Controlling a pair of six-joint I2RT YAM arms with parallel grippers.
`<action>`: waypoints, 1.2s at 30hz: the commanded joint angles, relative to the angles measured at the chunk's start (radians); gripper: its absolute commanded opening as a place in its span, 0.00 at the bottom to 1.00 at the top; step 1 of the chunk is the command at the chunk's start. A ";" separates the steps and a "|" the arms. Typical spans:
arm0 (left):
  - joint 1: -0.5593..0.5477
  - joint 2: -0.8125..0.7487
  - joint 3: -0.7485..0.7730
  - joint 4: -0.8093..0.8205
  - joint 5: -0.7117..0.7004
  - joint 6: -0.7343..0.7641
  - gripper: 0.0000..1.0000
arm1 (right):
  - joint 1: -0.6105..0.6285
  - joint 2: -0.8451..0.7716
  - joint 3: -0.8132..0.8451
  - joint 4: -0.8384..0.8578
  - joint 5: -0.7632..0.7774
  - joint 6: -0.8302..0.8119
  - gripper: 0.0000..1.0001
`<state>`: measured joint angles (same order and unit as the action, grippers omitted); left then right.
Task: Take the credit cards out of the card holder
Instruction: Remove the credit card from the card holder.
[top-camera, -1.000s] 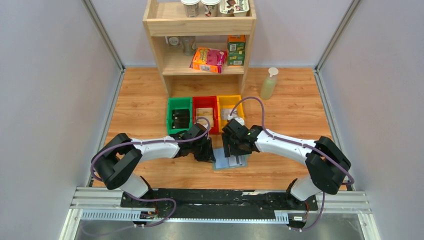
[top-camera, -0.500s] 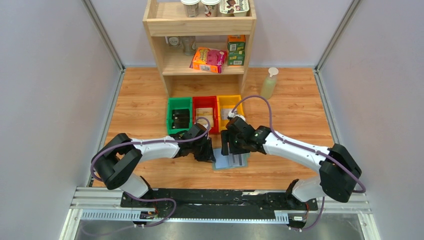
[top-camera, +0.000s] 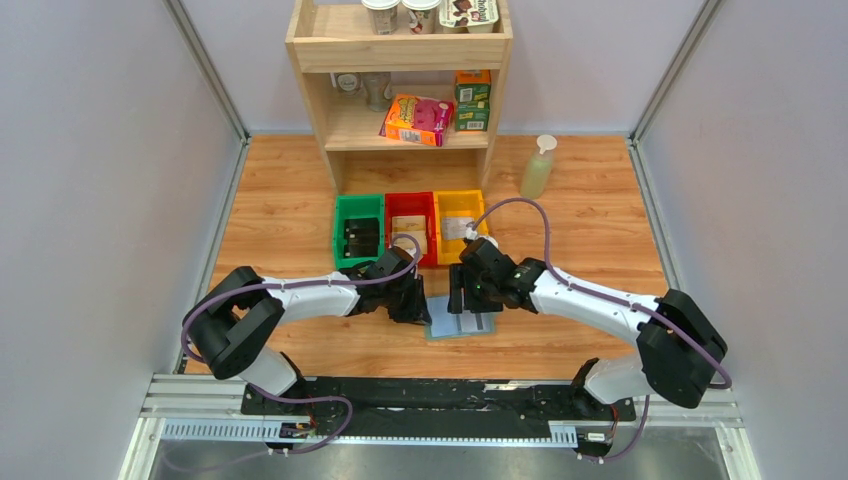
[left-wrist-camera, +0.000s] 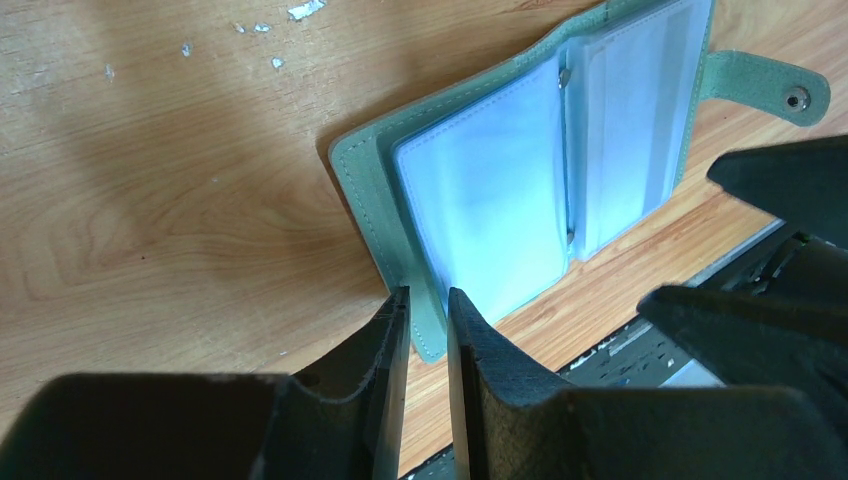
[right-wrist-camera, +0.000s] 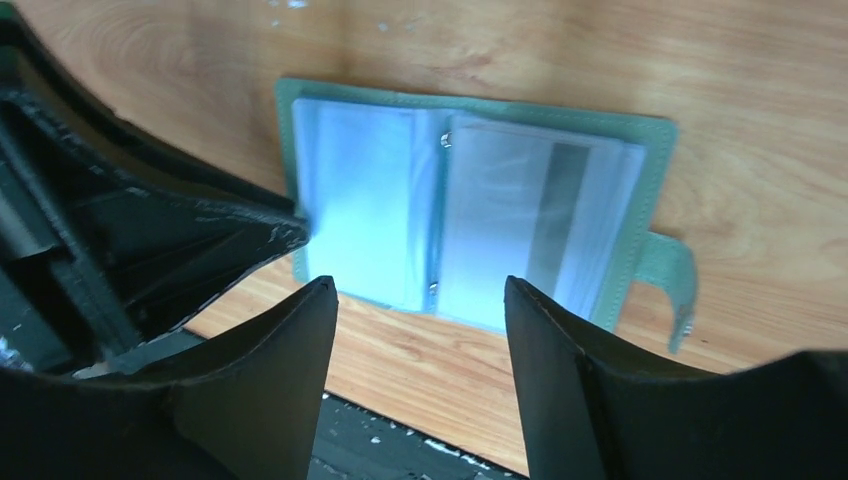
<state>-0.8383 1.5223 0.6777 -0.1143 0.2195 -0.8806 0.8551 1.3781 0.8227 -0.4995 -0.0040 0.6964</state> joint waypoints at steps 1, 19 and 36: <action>-0.012 0.001 0.019 0.013 0.012 0.011 0.28 | -0.016 -0.002 0.020 -0.040 0.147 0.008 0.66; -0.013 0.007 0.022 0.015 0.014 0.012 0.28 | -0.025 0.118 0.024 0.019 0.107 -0.014 0.68; -0.013 0.013 0.031 0.013 0.015 0.017 0.28 | -0.024 0.059 0.033 0.042 -0.013 -0.023 0.64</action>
<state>-0.8387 1.5234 0.6781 -0.1139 0.2203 -0.8803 0.8295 1.4834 0.8234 -0.5056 0.0509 0.6754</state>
